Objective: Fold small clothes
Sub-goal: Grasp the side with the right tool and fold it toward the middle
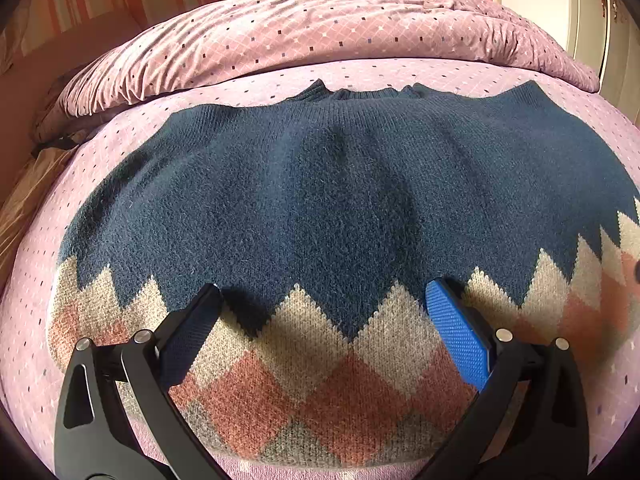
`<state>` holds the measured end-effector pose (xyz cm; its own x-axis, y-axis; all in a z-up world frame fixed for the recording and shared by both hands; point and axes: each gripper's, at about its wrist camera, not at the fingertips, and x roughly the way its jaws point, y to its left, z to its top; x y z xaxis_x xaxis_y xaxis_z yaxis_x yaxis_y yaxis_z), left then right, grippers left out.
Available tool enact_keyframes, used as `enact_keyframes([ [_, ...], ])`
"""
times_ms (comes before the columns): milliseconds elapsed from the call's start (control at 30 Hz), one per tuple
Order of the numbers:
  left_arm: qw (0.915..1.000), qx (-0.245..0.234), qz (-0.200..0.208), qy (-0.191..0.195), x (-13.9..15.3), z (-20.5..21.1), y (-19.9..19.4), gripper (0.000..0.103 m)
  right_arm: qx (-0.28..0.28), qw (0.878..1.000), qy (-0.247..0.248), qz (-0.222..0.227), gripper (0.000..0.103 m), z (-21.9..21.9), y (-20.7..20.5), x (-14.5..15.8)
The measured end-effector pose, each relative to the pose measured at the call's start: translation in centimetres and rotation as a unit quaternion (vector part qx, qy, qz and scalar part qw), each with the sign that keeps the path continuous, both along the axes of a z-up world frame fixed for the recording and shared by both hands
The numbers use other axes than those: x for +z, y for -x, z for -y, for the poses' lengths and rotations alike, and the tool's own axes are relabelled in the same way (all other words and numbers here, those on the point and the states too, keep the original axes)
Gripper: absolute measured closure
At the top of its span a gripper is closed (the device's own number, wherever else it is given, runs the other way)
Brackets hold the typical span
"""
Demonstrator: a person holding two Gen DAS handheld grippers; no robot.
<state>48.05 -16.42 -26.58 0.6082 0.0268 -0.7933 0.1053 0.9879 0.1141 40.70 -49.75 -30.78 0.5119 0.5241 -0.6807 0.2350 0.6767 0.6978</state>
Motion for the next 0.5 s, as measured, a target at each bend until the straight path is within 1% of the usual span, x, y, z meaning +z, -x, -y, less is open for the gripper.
enact_keyframes([
  [67,1.0000,-0.002,-0.003,0.002,0.0,0.0,0.0,0.003,0.007,0.999,0.026,0.020,0.067,-0.5,-0.2,1.1],
  [100,1.0000,-0.002,-0.004,0.003,0.0,-0.1,-0.1,0.003,0.013,0.998,0.043,0.040,0.069,-1.0,0.0,2.1],
  [200,1.0000,-0.003,-0.004,0.004,0.1,-0.1,-0.1,0.003,0.021,0.994,0.057,0.087,0.073,-1.8,0.1,4.7],
  [300,1.0000,-0.001,-0.006,0.008,0.1,-0.2,-0.1,0.003,0.029,0.990,0.059,0.123,0.074,-2.8,-0.1,6.8],
  [400,0.9999,0.001,-0.009,0.013,0.2,-0.4,-0.1,0.003,0.031,0.986,0.047,0.157,0.075,-4.0,-0.6,8.8],
  [500,0.9998,0.003,-0.014,0.017,0.3,-0.5,0.0,0.003,0.035,0.981,0.013,0.191,0.076,-5.1,-1.1,10.2],
])
